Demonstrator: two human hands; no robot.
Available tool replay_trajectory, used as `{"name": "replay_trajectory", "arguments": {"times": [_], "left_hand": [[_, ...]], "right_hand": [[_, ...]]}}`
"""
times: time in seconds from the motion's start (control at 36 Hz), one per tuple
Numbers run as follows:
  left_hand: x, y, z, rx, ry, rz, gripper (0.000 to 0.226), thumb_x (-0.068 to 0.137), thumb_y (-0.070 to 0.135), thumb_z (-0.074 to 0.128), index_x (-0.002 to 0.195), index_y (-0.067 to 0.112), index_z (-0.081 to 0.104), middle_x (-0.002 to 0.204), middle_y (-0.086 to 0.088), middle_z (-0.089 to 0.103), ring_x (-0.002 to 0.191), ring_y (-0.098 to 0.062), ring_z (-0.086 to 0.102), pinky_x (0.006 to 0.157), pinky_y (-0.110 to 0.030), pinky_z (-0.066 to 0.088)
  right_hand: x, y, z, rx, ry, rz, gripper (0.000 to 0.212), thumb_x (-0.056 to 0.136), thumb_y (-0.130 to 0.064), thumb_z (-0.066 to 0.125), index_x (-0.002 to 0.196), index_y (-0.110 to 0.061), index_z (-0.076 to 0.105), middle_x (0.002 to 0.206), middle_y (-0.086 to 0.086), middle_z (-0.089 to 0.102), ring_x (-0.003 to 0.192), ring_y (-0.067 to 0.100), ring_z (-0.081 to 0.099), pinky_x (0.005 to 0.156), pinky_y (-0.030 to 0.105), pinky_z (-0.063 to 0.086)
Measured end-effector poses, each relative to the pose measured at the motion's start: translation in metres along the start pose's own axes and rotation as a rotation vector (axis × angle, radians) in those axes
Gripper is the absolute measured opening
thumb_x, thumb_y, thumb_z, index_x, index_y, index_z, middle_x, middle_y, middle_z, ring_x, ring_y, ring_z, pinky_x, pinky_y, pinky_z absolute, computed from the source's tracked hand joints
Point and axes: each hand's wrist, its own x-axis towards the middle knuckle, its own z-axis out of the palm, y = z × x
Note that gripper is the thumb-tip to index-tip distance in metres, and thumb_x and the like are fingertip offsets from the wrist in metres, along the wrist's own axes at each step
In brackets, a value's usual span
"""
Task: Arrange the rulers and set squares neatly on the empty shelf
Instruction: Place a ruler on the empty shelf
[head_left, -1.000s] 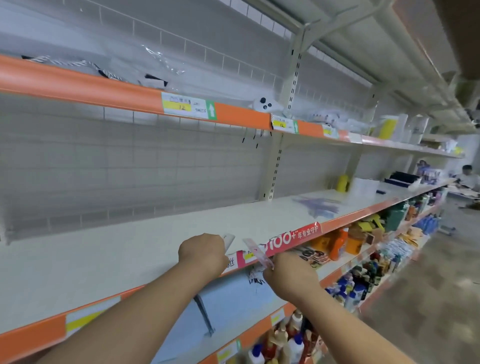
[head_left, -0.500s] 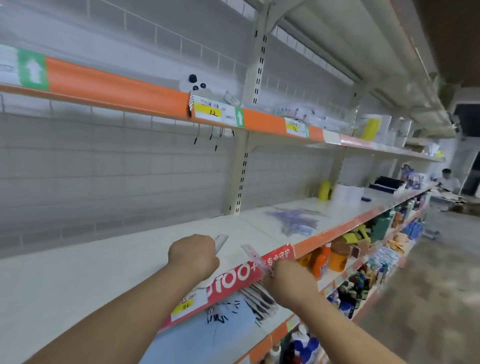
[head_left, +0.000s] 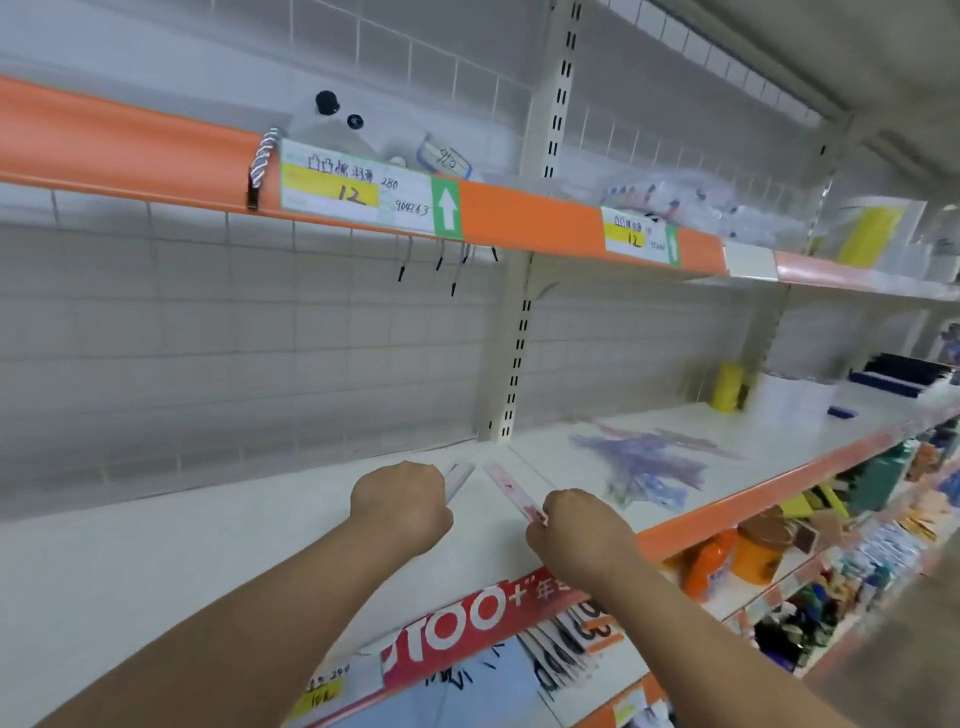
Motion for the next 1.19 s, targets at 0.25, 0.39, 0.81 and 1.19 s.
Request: {"name": "replay_trajectory", "arguments": {"times": [0.25, 0.39, 0.81, 1.19], "left_hand": [[0.0, -0.009, 0.021, 0.085, -0.109, -0.132, 0.01, 0.094, 0.023, 0.047, 0.095, 0.018, 0.055, 0.082, 0.003, 0.051, 0.077, -0.017, 0.051, 0.061, -0.025, 0.037], [-0.007, -0.017, 0.03, 0.123, -0.19, -0.252, 0.021, 0.096, 0.025, 0.049, 0.111, 0.016, 0.06, 0.091, 0.003, 0.052, 0.081, -0.017, 0.051, 0.069, -0.025, 0.04], [-0.042, -0.049, 0.032, 0.189, -0.399, -0.302, 0.032, 0.093, 0.029, 0.052, 0.123, 0.019, 0.06, 0.123, 0.0, 0.06, 0.111, -0.02, 0.058, 0.09, -0.032, 0.048], [-0.043, -0.056, 0.041, 0.203, -0.375, -0.269, 0.03, 0.093, 0.028, 0.055, 0.121, 0.021, 0.061, 0.122, 0.001, 0.061, 0.111, -0.02, 0.057, 0.09, -0.032, 0.049]], "right_hand": [[0.044, 0.018, 0.015, -0.045, -0.07, -0.159, 0.012, 0.092, -0.024, 0.044, 0.084, -0.016, 0.049, 0.085, -0.001, 0.049, 0.078, 0.019, 0.05, 0.067, 0.026, 0.039], [0.071, 0.027, 0.024, -0.105, -0.156, -0.27, 0.02, 0.094, -0.022, 0.044, 0.104, -0.013, 0.06, 0.099, 0.002, 0.059, 0.092, 0.019, 0.058, 0.079, 0.029, 0.048], [0.092, 0.031, 0.043, -0.158, -0.352, -0.542, 0.028, 0.096, -0.018, 0.045, 0.119, -0.014, 0.06, 0.118, 0.005, 0.056, 0.104, 0.022, 0.057, 0.091, 0.034, 0.049], [0.103, 0.025, 0.056, -0.04, -0.351, -0.607, 0.03, 0.092, -0.029, 0.058, 0.122, -0.03, 0.059, 0.113, -0.005, 0.049, 0.097, 0.012, 0.049, 0.091, 0.027, 0.044]]}}
